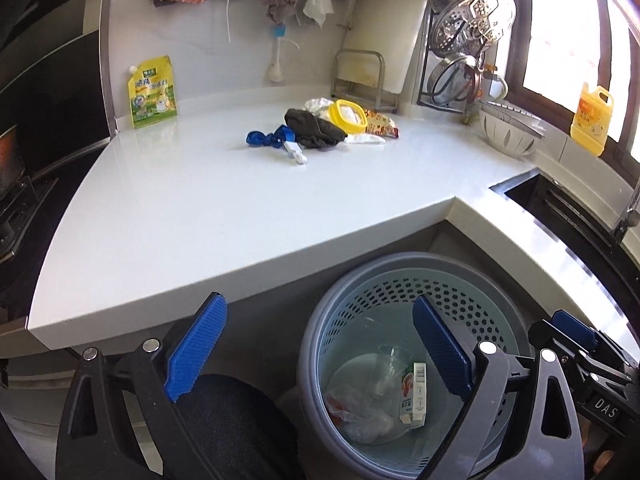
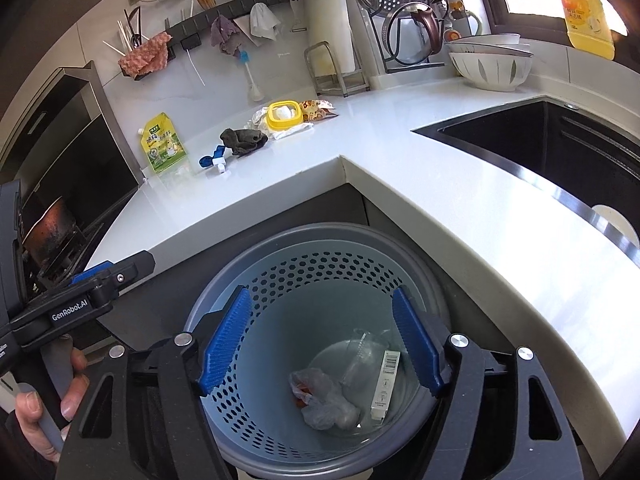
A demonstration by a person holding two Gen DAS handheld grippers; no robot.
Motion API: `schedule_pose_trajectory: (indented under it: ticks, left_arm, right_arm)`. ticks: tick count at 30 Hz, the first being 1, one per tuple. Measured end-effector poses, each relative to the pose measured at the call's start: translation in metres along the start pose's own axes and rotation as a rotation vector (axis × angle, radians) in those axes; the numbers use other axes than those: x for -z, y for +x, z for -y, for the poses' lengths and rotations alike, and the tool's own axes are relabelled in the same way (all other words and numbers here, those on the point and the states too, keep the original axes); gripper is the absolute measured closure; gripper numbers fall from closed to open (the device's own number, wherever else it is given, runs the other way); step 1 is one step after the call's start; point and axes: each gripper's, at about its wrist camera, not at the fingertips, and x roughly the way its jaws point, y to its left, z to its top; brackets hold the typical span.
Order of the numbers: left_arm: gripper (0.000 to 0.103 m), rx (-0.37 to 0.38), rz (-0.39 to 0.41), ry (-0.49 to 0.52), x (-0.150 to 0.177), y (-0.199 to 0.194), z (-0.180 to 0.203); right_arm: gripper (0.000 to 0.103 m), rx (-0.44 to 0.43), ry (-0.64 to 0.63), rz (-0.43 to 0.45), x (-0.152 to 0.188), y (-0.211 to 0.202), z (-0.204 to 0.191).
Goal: Collect trash
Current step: 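Move both open tools back over the counter toward the remaining items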
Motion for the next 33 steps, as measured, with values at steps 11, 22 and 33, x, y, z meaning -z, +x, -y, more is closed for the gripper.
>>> schedule_pose_trajectory:
  ticks: [11, 22, 33]
  left_arm:
    - [0.007, -0.017, 0.067, -0.059, -0.05, 0.014, -0.011]
    - [0.006, -0.125, 0.052, -0.139, -0.106, 0.052, -0.03]
    - [0.006, -0.217, -0.02, -0.207, -0.129, 0.107, -0.046]
  right_arm:
    - [0.027, -0.035, -0.071, 0.061, -0.065, 0.019, -0.008]
    - [0.026, -0.079, -0.166, 0.033, -0.148, 0.068, -0.015]
    - [0.026, -0.114, -0.234, -0.049, -0.22, 0.151, 0.003]
